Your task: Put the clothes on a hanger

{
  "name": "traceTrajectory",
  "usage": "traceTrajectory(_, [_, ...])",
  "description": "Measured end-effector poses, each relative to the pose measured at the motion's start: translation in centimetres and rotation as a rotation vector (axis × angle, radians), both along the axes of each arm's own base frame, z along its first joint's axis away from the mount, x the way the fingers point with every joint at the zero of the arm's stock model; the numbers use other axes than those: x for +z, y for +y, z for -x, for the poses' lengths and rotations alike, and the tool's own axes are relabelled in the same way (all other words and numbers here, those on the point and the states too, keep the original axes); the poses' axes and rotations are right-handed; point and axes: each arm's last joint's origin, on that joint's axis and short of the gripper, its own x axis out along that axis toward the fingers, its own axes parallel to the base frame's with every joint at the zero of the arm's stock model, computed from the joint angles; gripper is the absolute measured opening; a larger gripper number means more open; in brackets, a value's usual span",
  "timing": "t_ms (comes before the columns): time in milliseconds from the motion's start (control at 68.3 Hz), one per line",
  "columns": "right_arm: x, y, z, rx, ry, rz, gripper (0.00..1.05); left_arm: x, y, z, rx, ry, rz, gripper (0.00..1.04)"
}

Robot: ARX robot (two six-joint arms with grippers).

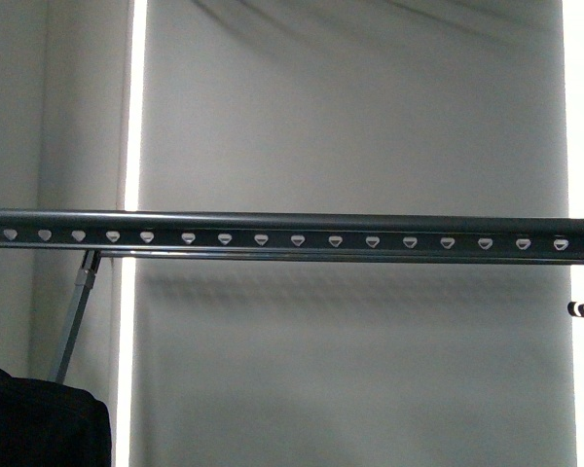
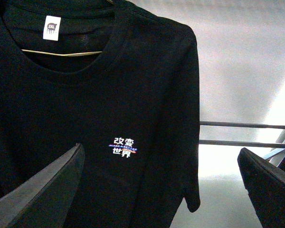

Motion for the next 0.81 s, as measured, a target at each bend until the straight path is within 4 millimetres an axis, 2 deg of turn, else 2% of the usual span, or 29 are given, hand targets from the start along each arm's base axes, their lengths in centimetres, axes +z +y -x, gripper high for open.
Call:
traceTrajectory(659, [0.0,0.0,0.0,0.0,0.0,0.0,0.97,0.0,0.0,0.0,0.0,0.0,0.0,0.98])
traceTrajectory(703, [0.0,0.0,0.0,0.0,0.0,0.0,0.97,-0.03,-0.01,-0.03,-0.038,0.006,0.015,0.98])
traceTrajectory(762, [0.0,0.01,0.0,0.003,0.0,0.0,0.97,-0.16,-0.35,-0.17,-0.208,0.039,0.074,0.98])
traceTrajectory(805, [0.0,0.0,0.0,0.001,0.0,0.0,0.97,0.11,-0.85,-0.3,-0.232,0.049,0.099,0.98])
